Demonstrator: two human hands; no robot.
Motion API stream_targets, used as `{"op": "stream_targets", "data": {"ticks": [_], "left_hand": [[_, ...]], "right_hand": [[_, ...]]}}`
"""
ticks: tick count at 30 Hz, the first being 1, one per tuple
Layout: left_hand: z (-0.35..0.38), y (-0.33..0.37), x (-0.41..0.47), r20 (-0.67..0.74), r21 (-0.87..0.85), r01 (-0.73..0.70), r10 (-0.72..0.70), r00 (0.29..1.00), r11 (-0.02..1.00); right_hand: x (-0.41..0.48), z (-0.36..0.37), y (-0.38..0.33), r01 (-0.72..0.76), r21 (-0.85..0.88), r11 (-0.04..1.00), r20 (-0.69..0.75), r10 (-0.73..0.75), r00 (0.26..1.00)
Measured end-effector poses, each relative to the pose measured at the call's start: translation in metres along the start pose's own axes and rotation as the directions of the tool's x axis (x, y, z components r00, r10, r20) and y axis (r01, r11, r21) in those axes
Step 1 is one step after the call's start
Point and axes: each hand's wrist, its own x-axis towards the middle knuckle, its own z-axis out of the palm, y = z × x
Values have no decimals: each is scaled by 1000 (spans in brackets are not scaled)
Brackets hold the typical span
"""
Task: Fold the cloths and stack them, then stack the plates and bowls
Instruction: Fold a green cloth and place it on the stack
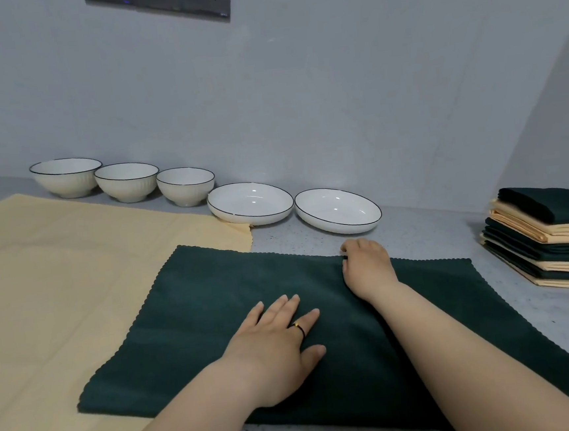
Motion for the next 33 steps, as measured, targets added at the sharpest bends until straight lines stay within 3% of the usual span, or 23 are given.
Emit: {"op": "stream_targets", "data": {"ticks": [4,9,12,19,23,25,30,33], "left_hand": [[-1,0,3,-17,10,-3,3,1000,1000],[0,3,1,-60,19,1,0,998,1000],[-2,5,0,-131,27,4,0,991,1000],[-3,13,-11,-327,37,63,-48,944,997],[-3,20,-19,-387,199,110,-25,922,974],[-2,26,-24,-376,255,108,-4,927,961],[6,53,-38,-281,0,-5,5,960,1000],[15,78,-41,-189,-29,-68,61,980,997]], "right_hand": [[-19,-10,-19,89,-20,996,91,-86,992],[-81,-23,-47,177,102,979,253,-197,947],[-115,-24,-40,186,184,965,252,-230,940],[-154,-20,0,97,145,985,266,-134,955],[-169,-29,51,-18,105,994,258,-10,966],[-176,-34,82,-103,82,991,260,78,962],[-184,-35,109,-152,51,987,292,130,947],[-183,-37,107,-144,45,989,293,125,948]]}}
